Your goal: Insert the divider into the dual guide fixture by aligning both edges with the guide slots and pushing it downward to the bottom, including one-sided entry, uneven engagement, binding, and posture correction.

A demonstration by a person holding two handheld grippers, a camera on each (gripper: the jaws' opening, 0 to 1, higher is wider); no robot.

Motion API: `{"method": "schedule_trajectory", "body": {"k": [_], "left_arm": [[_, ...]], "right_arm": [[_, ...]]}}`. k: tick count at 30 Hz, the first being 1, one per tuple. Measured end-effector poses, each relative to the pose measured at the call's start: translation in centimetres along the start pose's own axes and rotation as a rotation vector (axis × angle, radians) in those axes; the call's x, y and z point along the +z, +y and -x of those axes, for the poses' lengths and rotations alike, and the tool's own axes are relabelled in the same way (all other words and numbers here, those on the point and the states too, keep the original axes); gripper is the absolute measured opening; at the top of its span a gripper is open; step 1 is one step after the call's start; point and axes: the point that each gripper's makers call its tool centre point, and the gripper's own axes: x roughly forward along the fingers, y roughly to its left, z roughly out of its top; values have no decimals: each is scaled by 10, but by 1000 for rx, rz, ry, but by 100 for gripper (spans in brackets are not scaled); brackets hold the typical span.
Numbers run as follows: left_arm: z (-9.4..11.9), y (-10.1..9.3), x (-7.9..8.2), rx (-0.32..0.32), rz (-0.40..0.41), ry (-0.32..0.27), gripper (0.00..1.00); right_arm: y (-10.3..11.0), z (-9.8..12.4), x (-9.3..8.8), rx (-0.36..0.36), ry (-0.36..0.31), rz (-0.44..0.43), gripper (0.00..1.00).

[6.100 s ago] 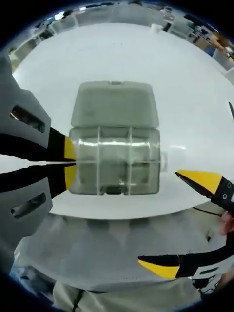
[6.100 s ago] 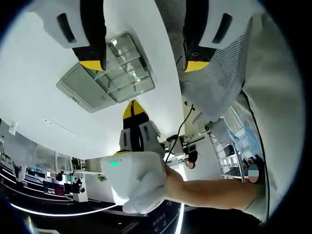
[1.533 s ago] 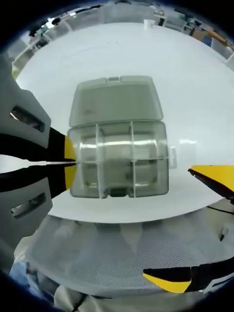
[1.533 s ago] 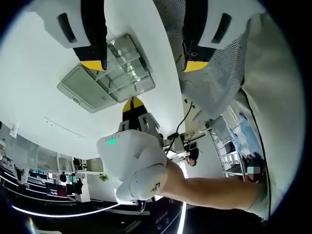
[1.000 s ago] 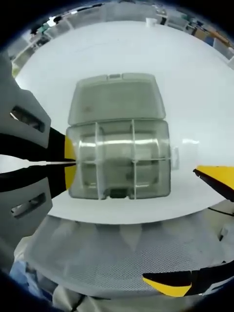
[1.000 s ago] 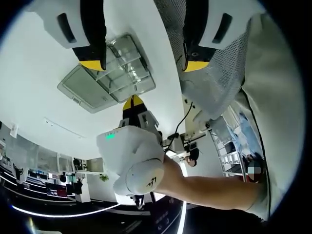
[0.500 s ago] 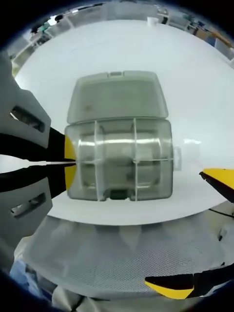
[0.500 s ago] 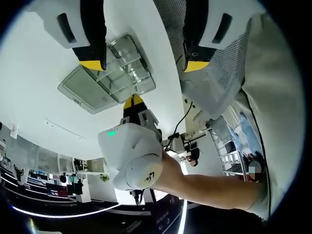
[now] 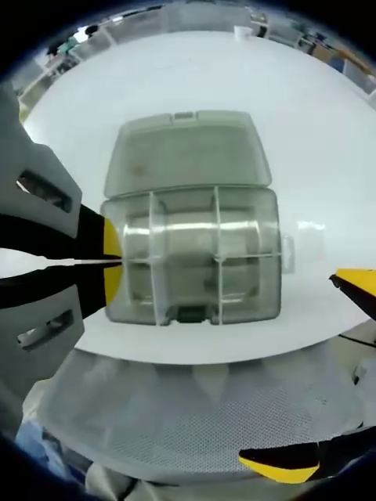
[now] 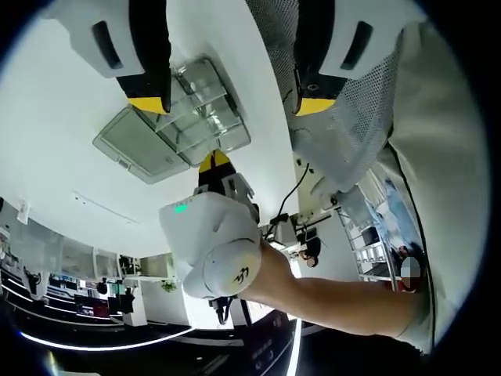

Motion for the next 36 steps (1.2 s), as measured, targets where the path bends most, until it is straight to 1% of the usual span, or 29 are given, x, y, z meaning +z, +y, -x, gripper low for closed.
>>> {"method": "schedule_trajectory", "body": {"k": [36], "left_arm": [[-16, 0, 0, -13, 20, -14, 0]], "right_arm": [[-3, 1, -3, -4, 6, -6, 60]]}}
